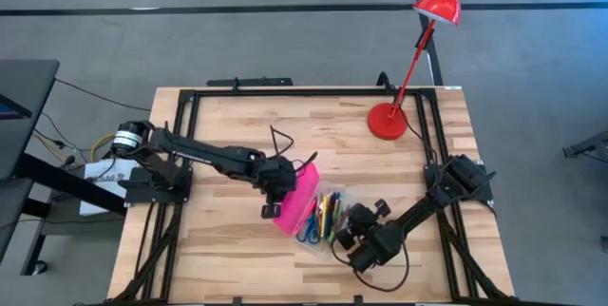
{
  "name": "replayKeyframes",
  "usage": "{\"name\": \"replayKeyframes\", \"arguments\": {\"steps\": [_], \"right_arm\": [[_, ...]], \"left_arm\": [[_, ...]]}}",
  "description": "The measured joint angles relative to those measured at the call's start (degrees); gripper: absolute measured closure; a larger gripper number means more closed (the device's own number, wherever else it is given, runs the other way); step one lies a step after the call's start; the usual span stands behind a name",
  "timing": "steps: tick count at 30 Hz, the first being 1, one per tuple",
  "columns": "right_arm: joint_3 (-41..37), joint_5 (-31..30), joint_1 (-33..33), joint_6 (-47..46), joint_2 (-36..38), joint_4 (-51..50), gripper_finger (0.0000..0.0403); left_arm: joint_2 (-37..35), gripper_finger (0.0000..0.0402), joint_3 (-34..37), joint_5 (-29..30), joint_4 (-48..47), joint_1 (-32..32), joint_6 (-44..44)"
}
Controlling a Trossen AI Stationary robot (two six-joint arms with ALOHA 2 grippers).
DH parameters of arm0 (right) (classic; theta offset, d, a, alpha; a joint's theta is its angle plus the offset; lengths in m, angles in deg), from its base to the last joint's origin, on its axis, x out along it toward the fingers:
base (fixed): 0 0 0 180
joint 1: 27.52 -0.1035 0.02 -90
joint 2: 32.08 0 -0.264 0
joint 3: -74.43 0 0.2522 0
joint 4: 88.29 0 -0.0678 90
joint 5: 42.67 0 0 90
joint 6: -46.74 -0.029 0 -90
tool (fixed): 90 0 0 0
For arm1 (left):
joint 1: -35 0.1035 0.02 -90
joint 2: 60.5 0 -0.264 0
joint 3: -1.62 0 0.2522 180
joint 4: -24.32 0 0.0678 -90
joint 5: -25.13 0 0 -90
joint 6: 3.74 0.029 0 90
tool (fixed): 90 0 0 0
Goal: Pick & place school supplies into a supply box
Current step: Close the pink supply box
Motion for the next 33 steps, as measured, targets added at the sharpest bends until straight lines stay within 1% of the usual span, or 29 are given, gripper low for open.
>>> {"name": "replayKeyframes", "arguments": {"steps": [7, 14, 18, 27, 31, 33], "right_arm": [[0.0, 0.1, 1.7, 4.3, 0.0, 2.2, 0.0344], [0.0, 0.1, 4.0, 10.7, 0.0, 6.6, 0.0344], [0.0, 0.1, 5.0, 13.7, 0.0, 8.9, 0.0344], [0.0, -2.4, 3.8, 14.8, 0.9, 9.3, 0.0344], [0.1, -2.2, 2.6, 13.7, 1.9, 7.3, 0.0344], [0.0, -1.6, 1.7, 10.5, 2.7, 2.8, 0.0345]], "left_arm": [[0.0, 0.0343, 0.0, 1.2, 1.6, -3.0, -2.2], [0.1, 0.0343, 0.0, 1.8, 7.6, -5.6, -3.9], [0.1, 0.0343, 0.0, 3.3, 11.1, -6.4, -4.2], [0.1, 0.0343, 0.0, 5.8, 15.8, -6.9, -4.3], [0.1, 0.0343, 0.0, 7.4, 16.3, -6.7, -3.5], [0.1, 0.0343, 0.0, 8.0, 16.4, -6.7, -3.1]]}}
